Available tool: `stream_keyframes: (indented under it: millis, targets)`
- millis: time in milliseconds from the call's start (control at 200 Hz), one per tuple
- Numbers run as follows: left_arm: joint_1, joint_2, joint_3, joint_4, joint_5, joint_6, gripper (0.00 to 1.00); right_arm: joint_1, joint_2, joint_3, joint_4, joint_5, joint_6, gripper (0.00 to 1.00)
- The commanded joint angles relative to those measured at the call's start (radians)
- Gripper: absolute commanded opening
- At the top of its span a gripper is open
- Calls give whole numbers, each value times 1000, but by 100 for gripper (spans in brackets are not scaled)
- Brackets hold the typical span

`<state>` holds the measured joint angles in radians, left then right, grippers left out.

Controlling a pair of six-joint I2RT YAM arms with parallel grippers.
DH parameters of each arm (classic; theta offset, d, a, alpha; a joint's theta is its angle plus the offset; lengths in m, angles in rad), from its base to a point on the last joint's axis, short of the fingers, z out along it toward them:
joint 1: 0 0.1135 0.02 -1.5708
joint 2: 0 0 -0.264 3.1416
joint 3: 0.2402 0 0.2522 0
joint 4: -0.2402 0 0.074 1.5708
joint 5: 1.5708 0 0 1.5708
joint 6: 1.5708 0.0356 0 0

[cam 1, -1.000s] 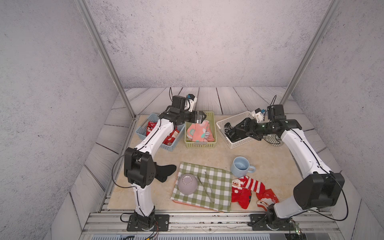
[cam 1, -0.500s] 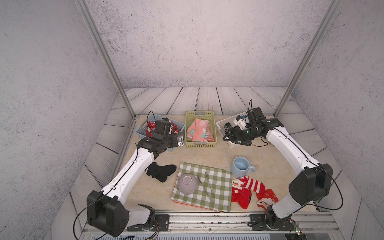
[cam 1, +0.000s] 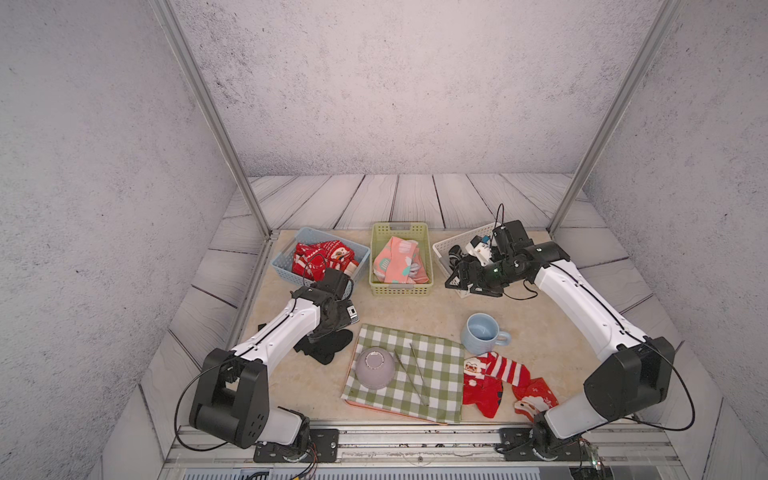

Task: Sort the socks into the basket by color
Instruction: Pick up the sock from the center of the board.

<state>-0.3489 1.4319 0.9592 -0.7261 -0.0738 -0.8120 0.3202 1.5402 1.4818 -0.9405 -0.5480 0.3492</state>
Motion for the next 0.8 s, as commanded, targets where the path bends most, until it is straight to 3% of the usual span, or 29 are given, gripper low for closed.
stream_keyframes:
  millis: [0,90,495,610,796]
  targets:
    - [9,44,-17,35,40,-34,89,2,-11,-15,4,-12,-10,99]
    - [9,79,-25,57,71,-33,75,3,-3,-7,-4,-9,-13,99]
    - [-21,198,-41,137,127,-8,72,3,14,-8,0,-11,-7,99]
    - [-20,234,-46,135,123,-5,66,3,14,-8,0,-12,-7,99]
    - [-22,228,-56,132,129,-3,33,3,18,-7,6,-14,-4,99]
